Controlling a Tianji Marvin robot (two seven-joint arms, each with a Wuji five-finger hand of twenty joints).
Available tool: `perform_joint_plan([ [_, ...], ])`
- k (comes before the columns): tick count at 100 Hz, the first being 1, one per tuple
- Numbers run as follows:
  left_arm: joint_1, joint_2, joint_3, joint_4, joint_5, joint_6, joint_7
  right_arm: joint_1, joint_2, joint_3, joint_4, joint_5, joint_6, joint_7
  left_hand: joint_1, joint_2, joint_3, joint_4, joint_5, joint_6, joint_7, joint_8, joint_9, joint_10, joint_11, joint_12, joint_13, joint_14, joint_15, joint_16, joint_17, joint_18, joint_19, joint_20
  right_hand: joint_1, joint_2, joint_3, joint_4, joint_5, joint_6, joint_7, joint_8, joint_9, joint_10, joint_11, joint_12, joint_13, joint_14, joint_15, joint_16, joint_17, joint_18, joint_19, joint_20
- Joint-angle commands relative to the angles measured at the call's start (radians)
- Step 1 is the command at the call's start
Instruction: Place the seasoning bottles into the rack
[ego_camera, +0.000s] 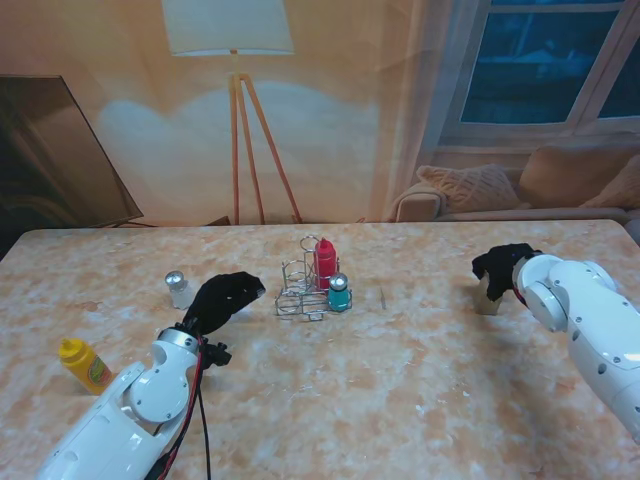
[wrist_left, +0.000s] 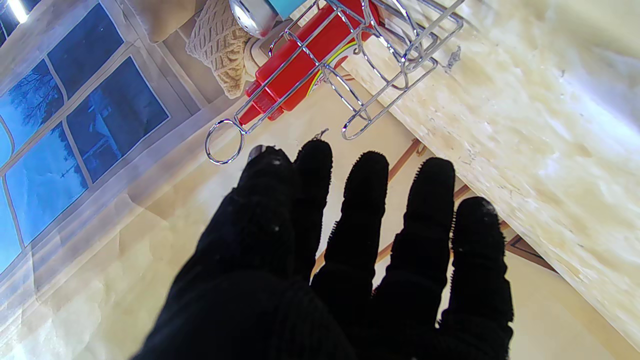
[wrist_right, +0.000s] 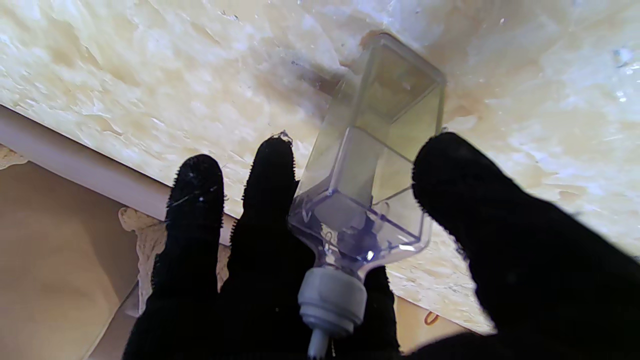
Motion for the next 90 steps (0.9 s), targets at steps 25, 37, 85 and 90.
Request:
perform_joint_plan([
  [25,0.002,-0.002,0.001,-0.003,-0.001,0.002,-0.014,-0.003,-0.009,-0.027,0.033,0.012,0.006,-0.037,0.018,-0.009,0.014,0.003,-0.020,-0.003,-0.002,-0.001,0.008,-0.002,0.006,0.008,0.006,0.005,-0.006,0.027,-0.004,0.011,0.000,0.019,0.168,-0.128,0.027,-0.172,0.099,-0.124,0.180,0.021,0.113,-0.078,0.081,0.043,0.154,-0.114,0.050,0.118,0.123,-0.074,0.039,0.056],
  [37,0.002,-0.002,0.001,-0.003,-0.001,0.002,-0.013,0.002,-0.009,-0.033,0.043,0.028,0.001,-0.048,0.017,-0.009,0.014,0.003,-0.019,-0.004,0.000,0.000,0.009,-0.002,0.007,0.009,0.007,0.006,-0.006,0.027,-0.003,0.011,0.001,0.020,0.196,-0.158,0.020,-0.195,0.128,-0.224,0.296,-0.040,0.184,-0.129,0.092,0.091,0.207,-0.139,0.075,0.150,0.171,-0.087,0.063,0.083],
  [85,0.001,-0.002,0.000,-0.002,-0.001,0.002,-0.014,0.003,-0.015,-0.034,0.040,0.078,-0.001,-0.040,0.017,-0.011,0.016,0.003,-0.020,-0.002,0.000,-0.002,0.008,-0.002,0.007,0.008,0.007,0.005,-0.005,0.027,-0.003,0.010,0.001,0.019,0.267,-0.156,0.009,-0.176,0.330,-0.452,0.449,-0.046,0.398,-0.249,0.111,0.179,0.318,-0.195,0.205,0.208,0.247,-0.105,0.115,0.126],
  [90,0.001,-0.002,0.000,-0.002,-0.001,0.002,-0.014,-0.003,-0.016,-0.027,0.031,0.077,0.002,-0.035,0.017,-0.011,0.016,0.003,-0.021,-0.003,0.000,-0.002,0.008,-0.002,0.007,0.008,0.006,0.006,-0.005,0.027,-0.003,0.010,0.001,0.019,0.269,-0.161,0.010,-0.173,0.337,-0.451,0.449,-0.048,0.404,-0.245,0.110,0.179,0.322,-0.195,0.209,0.208,0.249,-0.104,0.116,0.128],
])
